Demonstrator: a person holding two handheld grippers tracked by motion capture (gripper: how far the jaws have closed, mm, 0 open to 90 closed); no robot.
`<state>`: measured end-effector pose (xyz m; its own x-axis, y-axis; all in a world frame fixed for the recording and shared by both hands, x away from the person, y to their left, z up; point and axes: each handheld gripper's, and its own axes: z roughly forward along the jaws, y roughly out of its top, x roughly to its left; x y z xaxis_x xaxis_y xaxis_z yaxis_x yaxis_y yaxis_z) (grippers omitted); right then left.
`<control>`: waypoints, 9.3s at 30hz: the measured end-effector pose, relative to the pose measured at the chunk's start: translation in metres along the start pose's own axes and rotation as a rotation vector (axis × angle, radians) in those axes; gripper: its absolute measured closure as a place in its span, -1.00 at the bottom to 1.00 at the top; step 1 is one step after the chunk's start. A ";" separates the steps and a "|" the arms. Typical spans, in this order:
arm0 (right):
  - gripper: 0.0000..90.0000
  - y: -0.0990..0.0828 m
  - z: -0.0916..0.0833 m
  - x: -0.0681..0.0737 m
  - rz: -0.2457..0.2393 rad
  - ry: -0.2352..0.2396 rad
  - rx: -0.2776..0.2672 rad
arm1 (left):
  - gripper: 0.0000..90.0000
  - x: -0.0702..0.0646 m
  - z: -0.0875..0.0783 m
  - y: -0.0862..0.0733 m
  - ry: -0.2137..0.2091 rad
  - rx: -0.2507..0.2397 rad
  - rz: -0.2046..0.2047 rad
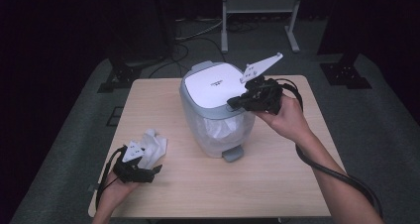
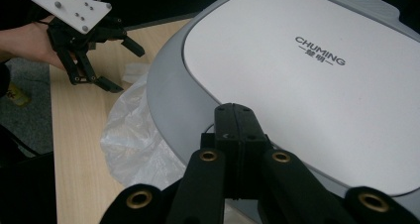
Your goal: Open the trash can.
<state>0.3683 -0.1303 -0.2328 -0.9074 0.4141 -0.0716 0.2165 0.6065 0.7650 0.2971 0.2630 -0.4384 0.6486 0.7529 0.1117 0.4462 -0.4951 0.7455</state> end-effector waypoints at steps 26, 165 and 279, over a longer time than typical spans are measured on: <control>0.93 -0.052 -0.047 -0.014 0.128 -0.016 -0.066 | -0.75 0.000 0.001 0.000 0.017 0.002 0.002; -0.10 -0.276 0.010 0.017 0.302 -0.069 0.052 | 0.93 0.052 -0.029 0.096 -0.179 0.172 -0.008; -0.29 -0.280 -0.001 0.014 0.307 -0.083 0.014 | 0.93 -0.015 -0.076 0.326 -0.280 0.068 0.333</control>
<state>0.2949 -0.2953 -0.4471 -0.7665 0.6329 0.1089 0.4812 0.4537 0.7501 0.3864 0.1237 -0.1476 0.9017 0.4058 0.1491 0.2183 -0.7251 0.6532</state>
